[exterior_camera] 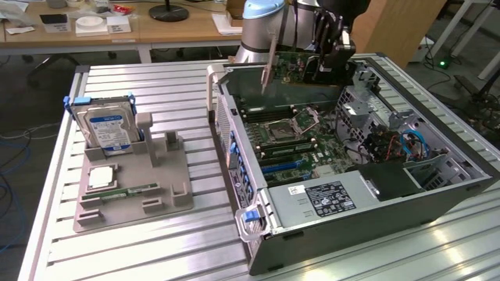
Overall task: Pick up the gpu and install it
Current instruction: 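Insert the gpu into the slot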
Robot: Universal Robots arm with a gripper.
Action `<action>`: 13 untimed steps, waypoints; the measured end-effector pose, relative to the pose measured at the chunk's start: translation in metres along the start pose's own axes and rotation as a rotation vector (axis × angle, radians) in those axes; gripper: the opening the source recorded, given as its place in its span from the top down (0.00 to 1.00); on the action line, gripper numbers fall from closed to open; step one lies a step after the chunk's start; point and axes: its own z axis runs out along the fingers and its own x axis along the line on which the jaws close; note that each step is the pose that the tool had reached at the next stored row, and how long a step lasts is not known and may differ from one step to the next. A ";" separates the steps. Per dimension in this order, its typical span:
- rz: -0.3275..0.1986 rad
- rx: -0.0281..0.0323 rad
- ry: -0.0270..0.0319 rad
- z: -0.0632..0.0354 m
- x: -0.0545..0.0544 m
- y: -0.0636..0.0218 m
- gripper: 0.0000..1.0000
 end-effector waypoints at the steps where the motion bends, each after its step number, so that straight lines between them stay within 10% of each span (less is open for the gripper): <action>1: -0.014 -0.0003 -0.0005 0.0004 0.000 0.0000 0.72; 13: -0.108 0.0037 -0.0050 0.0069 0.000 -0.0012 0.72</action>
